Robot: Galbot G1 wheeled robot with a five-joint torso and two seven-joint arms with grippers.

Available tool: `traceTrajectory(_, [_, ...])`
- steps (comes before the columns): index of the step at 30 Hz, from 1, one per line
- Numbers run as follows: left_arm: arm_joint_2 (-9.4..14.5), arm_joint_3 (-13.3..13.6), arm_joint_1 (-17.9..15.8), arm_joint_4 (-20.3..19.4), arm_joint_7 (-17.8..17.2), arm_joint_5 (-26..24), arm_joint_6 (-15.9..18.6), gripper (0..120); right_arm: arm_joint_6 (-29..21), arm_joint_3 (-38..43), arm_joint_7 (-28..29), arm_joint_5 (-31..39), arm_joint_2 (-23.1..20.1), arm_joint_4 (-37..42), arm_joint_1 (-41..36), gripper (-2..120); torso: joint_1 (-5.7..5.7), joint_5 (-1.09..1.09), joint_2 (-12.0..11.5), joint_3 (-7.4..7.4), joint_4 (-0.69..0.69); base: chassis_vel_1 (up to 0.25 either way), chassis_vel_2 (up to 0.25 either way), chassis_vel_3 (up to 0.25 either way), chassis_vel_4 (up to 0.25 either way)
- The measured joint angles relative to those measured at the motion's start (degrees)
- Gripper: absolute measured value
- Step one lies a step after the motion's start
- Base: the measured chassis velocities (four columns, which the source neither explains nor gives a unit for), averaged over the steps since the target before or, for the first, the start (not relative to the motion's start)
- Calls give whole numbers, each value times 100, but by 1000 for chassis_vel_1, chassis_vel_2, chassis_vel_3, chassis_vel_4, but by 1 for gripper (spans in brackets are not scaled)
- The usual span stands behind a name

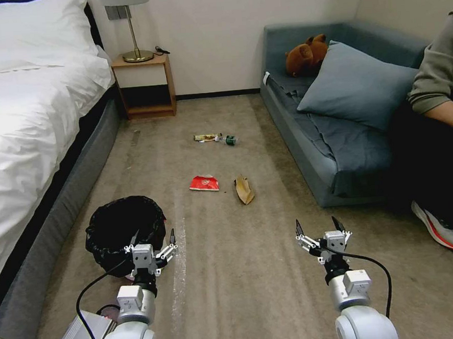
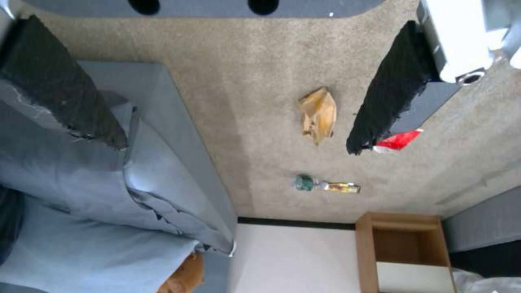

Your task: Pick up the trash bin, then pick up the garbage on the floor and place it into the trash bin.

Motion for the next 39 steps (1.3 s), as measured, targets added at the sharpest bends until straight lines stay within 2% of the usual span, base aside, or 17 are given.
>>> traceTrajectory(34, [1, 0, -4, 0, 1, -2, 0, 99, 0, 1, 0, 1, 1, 0, 0, 100, 0, 0, 0, 0, 0, 0, 0, 0, 0])
traceTrajectory(36, [9, -6, -29, 22, 4, -12, -3, 99, 17, 27, -15, 9, 3, -11, 7, 100, 0, 0, 0, 0, 0, 0, 0, 0, 0])
traceTrajectory(37, [71, -71, -205, 218, 51, -93, -71, 100, 189, 222, -173, 77, 46, -94, 52, 100, 0, 0, 0, 0, 2, 0, 0, 0, 0])
traceTrajectory(39, [117, -123, -334, 353, 72, -148, -129, 100, 309, 363, -280, 126, 73, -152, 83, 100, 0, -1, 0, 0, 1, 0, 0, 0, 0])
